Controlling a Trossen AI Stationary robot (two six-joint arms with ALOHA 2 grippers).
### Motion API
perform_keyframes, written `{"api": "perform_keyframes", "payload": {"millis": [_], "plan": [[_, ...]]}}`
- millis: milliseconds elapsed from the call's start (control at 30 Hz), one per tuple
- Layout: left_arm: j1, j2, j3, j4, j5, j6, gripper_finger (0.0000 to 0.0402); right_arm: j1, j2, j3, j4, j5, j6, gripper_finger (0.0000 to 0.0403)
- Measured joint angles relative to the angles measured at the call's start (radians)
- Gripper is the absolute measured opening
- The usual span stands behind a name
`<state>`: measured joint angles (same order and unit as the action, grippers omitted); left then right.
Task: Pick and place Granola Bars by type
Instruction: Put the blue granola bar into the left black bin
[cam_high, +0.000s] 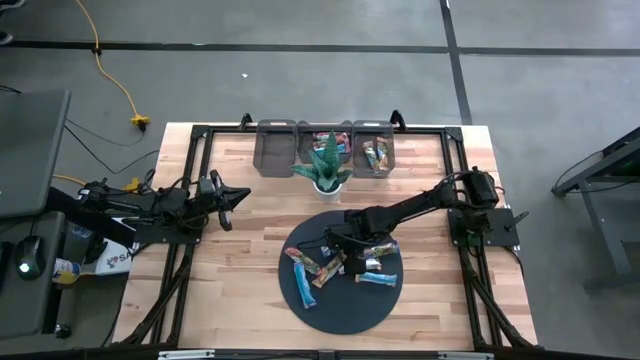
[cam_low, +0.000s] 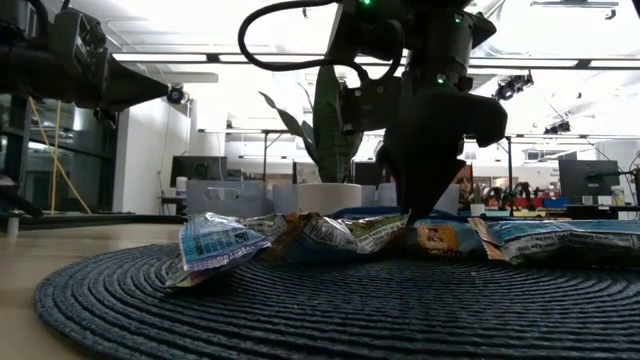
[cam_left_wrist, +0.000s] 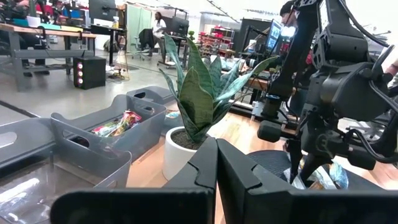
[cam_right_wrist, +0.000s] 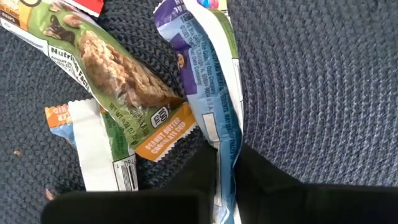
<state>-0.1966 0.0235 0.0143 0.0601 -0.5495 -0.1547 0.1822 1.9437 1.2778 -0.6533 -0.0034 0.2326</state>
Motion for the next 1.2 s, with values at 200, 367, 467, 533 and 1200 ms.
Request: {"api": "perform_keyframes", "payload": {"millis": [200, 367, 467, 533, 1200], "plan": [[0.000, 0.000, 0.000, 0.000, 0.000, 0.000, 0.0001, 0.000, -0.003, 0.000, -0.001, -0.032, 0.022, 0.0013], [0.000, 0.000, 0.000, 0.000, 0.000, 0.000, 0.0001, 0.001, -0.008, 0.049, -0.043, -0.029, 0.024, 0.0013], [0.000, 0.000, 0.000, 0.000, 0.000, 0.000, 0.0001, 0.001, -0.008, 0.099, -0.076, -0.019, 0.009, 0.0010], [0.000, 0.000, 0.000, 0.000, 0.000, 0.000, 0.0001, 0.001, -0.008, 0.143, -0.091, -0.017, -0.003, 0.0010], [0.000, 0.000, 0.000, 0.000, 0.000, 0.000, 0.0001, -0.038, -0.010, 0.778, -0.087, 0.042, -0.035, 0.0011]]}}
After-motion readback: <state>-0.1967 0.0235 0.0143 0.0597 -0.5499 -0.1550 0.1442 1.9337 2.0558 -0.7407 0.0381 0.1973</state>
